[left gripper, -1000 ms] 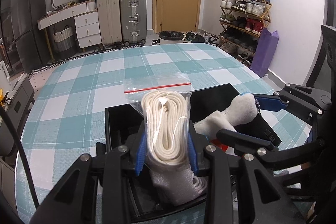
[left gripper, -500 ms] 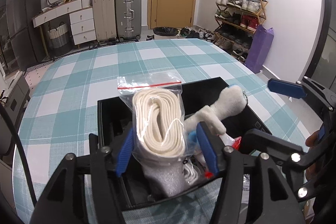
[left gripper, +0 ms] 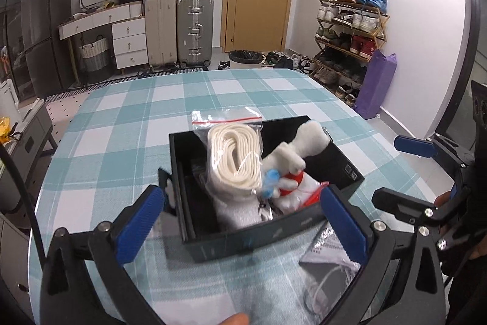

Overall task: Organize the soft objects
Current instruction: 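Move the left gripper to the white cable coil and grasp it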

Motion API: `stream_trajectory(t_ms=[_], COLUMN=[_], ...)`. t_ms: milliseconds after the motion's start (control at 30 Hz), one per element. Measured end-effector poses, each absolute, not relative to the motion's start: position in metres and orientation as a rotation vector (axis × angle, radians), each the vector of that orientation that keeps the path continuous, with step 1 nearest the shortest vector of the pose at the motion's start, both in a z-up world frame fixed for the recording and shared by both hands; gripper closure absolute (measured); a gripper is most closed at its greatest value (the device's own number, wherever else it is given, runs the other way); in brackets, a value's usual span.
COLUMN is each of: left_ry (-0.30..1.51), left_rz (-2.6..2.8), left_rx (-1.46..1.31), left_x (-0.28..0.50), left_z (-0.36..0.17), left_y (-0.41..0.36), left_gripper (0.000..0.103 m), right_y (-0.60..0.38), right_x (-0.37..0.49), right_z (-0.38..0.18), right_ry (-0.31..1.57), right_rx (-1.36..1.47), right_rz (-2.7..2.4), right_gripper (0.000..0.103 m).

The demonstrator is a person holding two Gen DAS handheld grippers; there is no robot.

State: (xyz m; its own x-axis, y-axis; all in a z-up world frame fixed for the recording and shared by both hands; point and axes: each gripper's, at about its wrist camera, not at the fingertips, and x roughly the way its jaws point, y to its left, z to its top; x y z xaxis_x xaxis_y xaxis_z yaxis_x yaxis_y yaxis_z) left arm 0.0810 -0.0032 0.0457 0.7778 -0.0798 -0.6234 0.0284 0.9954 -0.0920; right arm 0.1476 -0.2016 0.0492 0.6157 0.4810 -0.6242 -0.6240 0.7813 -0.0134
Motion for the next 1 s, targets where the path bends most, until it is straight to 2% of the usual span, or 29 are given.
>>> stream_trajectory(t_ms=[1000], left_ry=[0.786], left_rz=[-0.183], left_rx=[-0.074], left_x=[0.036], left_z=[0.017], left_y=[-0.048], left_gripper=[0.0], right_y=[-0.235], right_x=[0.131], right_z=[0.044], right_ry=[0.7], right_rx=[-0.279], right_rz=[0.646], right_gripper=[0.001])
